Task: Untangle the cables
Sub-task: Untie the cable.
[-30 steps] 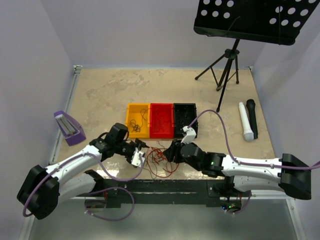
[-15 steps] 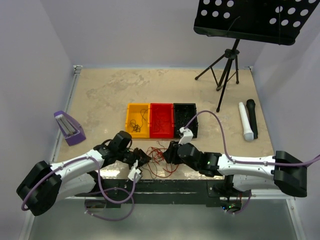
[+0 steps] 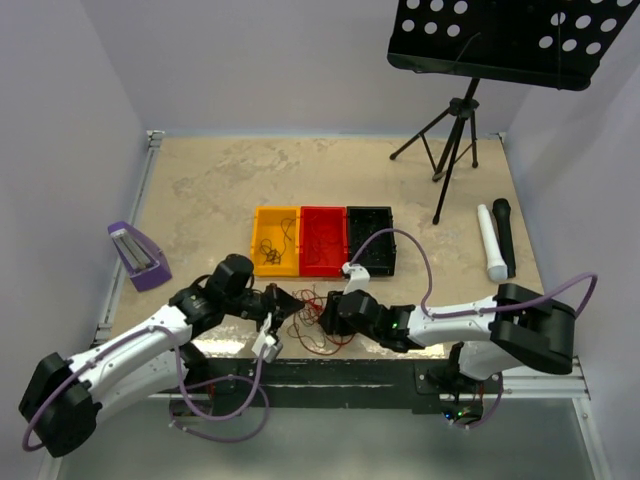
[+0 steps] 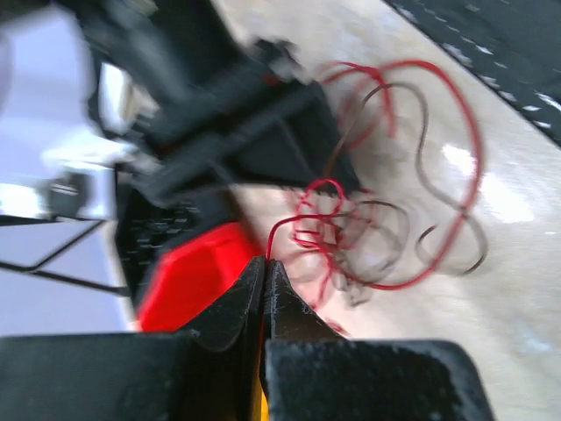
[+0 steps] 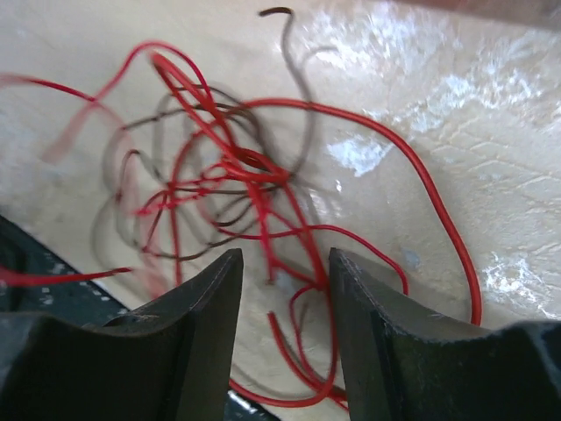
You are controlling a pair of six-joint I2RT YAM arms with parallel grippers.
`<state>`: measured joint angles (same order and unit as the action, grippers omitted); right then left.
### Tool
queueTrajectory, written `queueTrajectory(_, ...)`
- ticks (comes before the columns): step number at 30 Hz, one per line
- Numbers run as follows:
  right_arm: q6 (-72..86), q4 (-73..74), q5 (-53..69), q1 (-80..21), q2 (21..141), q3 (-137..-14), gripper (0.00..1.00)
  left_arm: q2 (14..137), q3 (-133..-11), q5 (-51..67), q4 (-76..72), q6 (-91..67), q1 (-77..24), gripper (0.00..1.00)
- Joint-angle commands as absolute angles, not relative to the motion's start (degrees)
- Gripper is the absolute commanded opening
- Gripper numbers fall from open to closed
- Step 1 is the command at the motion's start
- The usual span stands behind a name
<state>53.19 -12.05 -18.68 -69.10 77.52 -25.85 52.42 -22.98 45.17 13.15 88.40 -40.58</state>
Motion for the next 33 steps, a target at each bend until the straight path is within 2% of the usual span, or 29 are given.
queueTrajectory(1,54.1,-16.3,-17.1,-69.3,82.4,-27.6,0.48,44.7,-29.6,48.4,21.8,87.6,-40.8,0.0)
queueTrajectory(6,55.2,-15.8,-18.3,-69.3,84.5,-27.4,0.46,38.9,-34.0,47.1,23.2,84.2,-40.7,0.0)
queueTrajectory(9,56.1,-15.0,-18.6,-69.3,84.5,-26.6,0.46,38.3,-37.5,43.4,19.9,74.6,-40.7,0.0)
queueTrajectory(14,58.5,-14.5,-19.0,-69.4,83.1,-24.9,0.46,38.8,-41.7,30.1,3.6,52.5,-40.7,0.0)
queueTrajectory(18,60.1,-12.8,-19.9,-69.4,82.6,-25.0,0.46,40.3,-45.8,21.9,-6.8,45.7,-40.7,0.0)
queueTrajectory(27,63.2,-12.6,-19.6,-69.4,82.4,-23.6,0.44,44.3,-60.1,25.8,-4.6,37.9,-40.7,0.0)
queueTrajectory(33,63.6,-11.9,-19.5,-69.6,84.0,-24.3,0.43,46.5,-67.3,21.4,-11.2,35.6,-40.7,0.0)
